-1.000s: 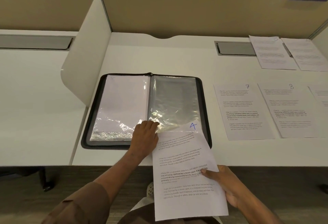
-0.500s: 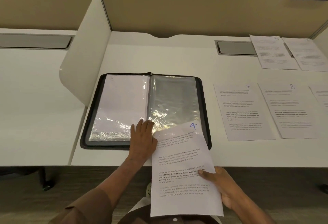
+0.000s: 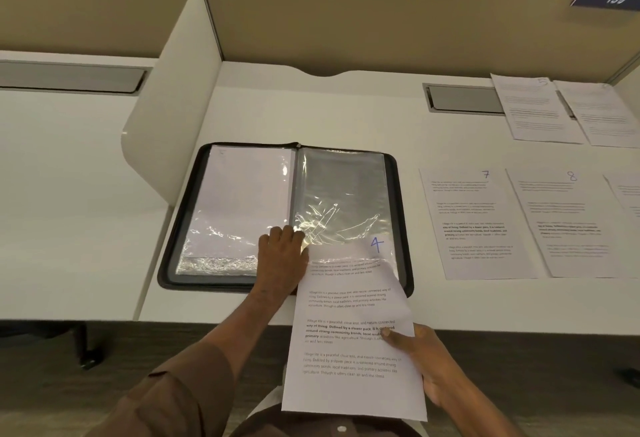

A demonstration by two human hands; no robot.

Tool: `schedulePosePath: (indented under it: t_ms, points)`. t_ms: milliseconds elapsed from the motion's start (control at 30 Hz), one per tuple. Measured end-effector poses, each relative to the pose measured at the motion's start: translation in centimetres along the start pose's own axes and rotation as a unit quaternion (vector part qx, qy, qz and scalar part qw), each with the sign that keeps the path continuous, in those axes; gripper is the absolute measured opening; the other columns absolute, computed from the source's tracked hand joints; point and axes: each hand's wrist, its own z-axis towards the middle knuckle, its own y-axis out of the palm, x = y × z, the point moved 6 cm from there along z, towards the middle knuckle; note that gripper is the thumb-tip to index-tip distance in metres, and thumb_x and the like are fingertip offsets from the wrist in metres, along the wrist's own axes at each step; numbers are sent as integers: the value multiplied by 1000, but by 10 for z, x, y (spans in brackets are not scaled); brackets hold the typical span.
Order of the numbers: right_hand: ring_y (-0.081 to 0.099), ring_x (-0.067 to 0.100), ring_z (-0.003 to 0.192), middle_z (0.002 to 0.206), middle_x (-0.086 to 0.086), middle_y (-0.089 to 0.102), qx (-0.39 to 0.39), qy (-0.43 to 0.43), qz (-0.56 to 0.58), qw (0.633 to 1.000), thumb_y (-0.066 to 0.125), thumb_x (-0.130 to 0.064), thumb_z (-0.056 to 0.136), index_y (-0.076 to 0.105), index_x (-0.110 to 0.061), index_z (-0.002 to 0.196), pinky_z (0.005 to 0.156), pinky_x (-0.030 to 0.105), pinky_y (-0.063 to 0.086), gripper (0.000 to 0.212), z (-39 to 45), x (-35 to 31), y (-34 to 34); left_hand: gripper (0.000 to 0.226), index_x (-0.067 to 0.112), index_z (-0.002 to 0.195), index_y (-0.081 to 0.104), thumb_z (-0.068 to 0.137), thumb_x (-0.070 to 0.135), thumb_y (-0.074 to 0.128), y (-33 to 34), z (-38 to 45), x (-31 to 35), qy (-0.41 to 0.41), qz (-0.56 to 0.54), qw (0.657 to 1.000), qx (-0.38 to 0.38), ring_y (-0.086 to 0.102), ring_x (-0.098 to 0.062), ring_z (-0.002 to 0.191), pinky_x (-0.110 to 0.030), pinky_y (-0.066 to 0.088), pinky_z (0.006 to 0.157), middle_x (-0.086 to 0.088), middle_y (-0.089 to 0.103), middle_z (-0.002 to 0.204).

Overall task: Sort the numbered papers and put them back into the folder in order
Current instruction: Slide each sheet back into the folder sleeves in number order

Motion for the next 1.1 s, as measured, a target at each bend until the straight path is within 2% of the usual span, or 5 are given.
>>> schedulePosePath:
  t_ms: [267,633,733,833,1100]
  points:
    - [73,41,98,108,18,75,5,-8,-4,1000,74,-7,88,68,-5,120,92,62,55,32,3,2,3,57,7,131,58,75,19,62,-1,-20,4,-20,-84,996,-24,56,-29,105,-41,48,91,-8,62,111]
    - [76,31,89,99,10,78,24,-61,-87,994,71,-12,92,71,-6,113,81,47,62,22,10,-12,9,59,10,136,55,79,6,67,-5,-11,-1,-67,-107,992,11,58,-23,93,-37,50,78,-7,63,106]
    - [77,28,88,99,7,79,23,-75,-97,992,71,-15,93,71,-11,112,78,43,62,20,12,-15,13,54,8,145,47,91,9,55,-5,-12,7,-26,-120,992,16,55,-29,122,-46,50,99,-13,57,137]
    - [77,25,85,95,3,79,43,-82,-106,990,72,-18,93,70,-16,111,76,43,62,19,18,-17,15,57,8,158,25,103,23,28,4,-18,22,18,-107,993,-36,26,-33,151,-54,26,121,-15,28,163]
    - [77,26,81,93,6,79,79,-94,-99,988,74,-18,91,69,-13,108,78,47,63,18,49,-34,7,57,3,157,23,102,19,33,18,-23,42,119,-110,983,-80,21,-34,153,-57,31,118,-15,23,165]
